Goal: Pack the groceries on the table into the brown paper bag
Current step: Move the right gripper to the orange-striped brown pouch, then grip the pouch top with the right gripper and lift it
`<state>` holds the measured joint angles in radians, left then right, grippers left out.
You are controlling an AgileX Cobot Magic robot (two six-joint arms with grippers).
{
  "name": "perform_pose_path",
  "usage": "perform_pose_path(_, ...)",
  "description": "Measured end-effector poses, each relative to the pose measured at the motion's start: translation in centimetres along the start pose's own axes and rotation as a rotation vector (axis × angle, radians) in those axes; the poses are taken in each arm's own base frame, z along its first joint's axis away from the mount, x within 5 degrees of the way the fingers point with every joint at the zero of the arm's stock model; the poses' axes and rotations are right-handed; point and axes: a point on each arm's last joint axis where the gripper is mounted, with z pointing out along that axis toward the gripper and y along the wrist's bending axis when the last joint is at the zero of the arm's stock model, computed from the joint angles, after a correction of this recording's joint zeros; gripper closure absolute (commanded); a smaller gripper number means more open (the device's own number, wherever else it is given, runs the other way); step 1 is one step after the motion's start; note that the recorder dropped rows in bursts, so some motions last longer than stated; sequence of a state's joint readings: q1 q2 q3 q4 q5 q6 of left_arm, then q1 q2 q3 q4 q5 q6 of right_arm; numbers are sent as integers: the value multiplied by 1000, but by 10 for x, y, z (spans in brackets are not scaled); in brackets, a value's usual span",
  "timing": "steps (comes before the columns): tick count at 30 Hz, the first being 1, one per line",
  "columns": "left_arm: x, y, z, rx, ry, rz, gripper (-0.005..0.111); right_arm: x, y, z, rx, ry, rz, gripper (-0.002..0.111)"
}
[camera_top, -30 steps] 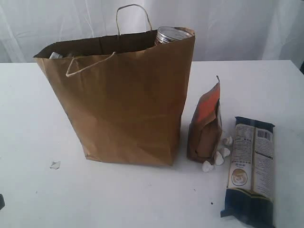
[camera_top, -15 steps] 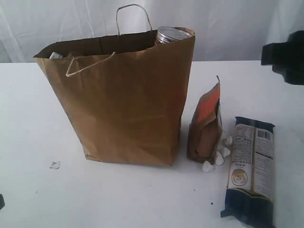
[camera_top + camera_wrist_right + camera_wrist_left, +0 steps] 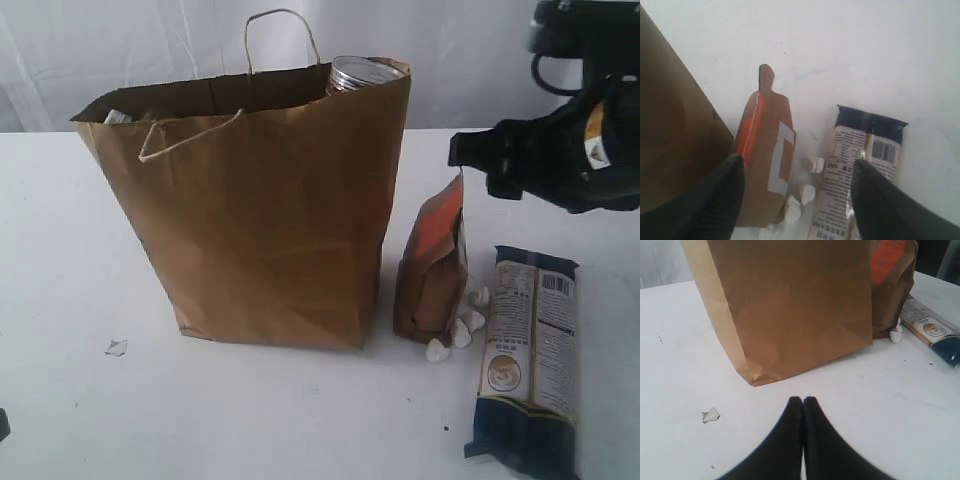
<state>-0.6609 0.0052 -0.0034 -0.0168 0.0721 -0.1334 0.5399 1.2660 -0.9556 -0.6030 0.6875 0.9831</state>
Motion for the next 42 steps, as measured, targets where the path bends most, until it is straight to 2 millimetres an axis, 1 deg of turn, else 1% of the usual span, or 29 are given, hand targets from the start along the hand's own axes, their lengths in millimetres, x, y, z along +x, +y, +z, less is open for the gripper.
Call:
perform_pose_path(2, 0, 0, 0, 0, 0, 0, 107, 2, 6, 13, -24, 13, -18, 50)
perform_pose_path(7, 0, 0, 0, 0, 0, 0, 107, 7, 18, 35, -64, 37, -47, 50)
perform_pose_path(16, 0, 0, 0, 0, 0, 0, 107, 15, 17, 73, -40, 93, -53, 50)
perform_pose_path(18, 0, 0, 0, 0, 0, 0, 107, 15, 17, 79, -49, 92, -50, 53)
perform_pose_path(19, 0, 0, 0, 0, 0, 0, 107, 15, 17, 82, -56, 90, -49, 56)
perform_pose_path(21, 0, 0, 0, 0, 0, 0, 107, 17, 20, 87, -68, 91, -57, 68)
perform_pose_path(23, 0, 0, 0, 0, 0, 0, 107, 18, 20, 90, -74, 93, -62, 90)
perform_pose_path(25, 0, 0, 0, 0, 0, 0, 107, 19, 21, 92, -73, 98, -66, 108)
perform_pose_path(28, 0, 0, 0, 0, 0, 0, 107, 18, 20, 91, -73, 96, -61, 108)
perform_pose_path(31, 0, 0, 0, 0, 0, 0, 107, 13, 19, 81, -83, 71, -50, 108)
perform_pose_path(32, 0, 0, 0, 0, 0, 0, 107, 10, 18, 75, -89, 54, -47, 108)
perform_pose_path(33, 0, 0, 0, 0, 0, 0, 107, 2, 16, 59, -111, 7, -40, 108)
perform_pose_path(34, 0, 0, 0, 0, 0, 0, 107, -3, 14, 48, -125, -26, -42, 108)
perform_pose_path(35, 0, 0, 0, 0, 0, 0, 107, -13, 9, 22, -154, -102, -63, 108)
perform_pose_path(36, 0, 0, 0, 0, 0, 0, 107, -18, 6, 8, -167, -144, -84, 108)
perform_pose_path(37, 0, 0, 0, 0, 0, 0, 107, -24, 0, -17, -186, -221, -132, 108)
perform_pose_path(38, 0, 0, 0, 0, 0, 0, 107, -27, -4, -31, -196, -268, -166, 108)
perform_pose_path(40, 0, 0, 0, 0, 0, 0, 107, -36, -14, -73, -218, -430, -302, 108)
perform_pose_path(42, 0, 0, 0, 0, 0, 0, 107, -47, -16, -103, -238, -580, -399, 108)
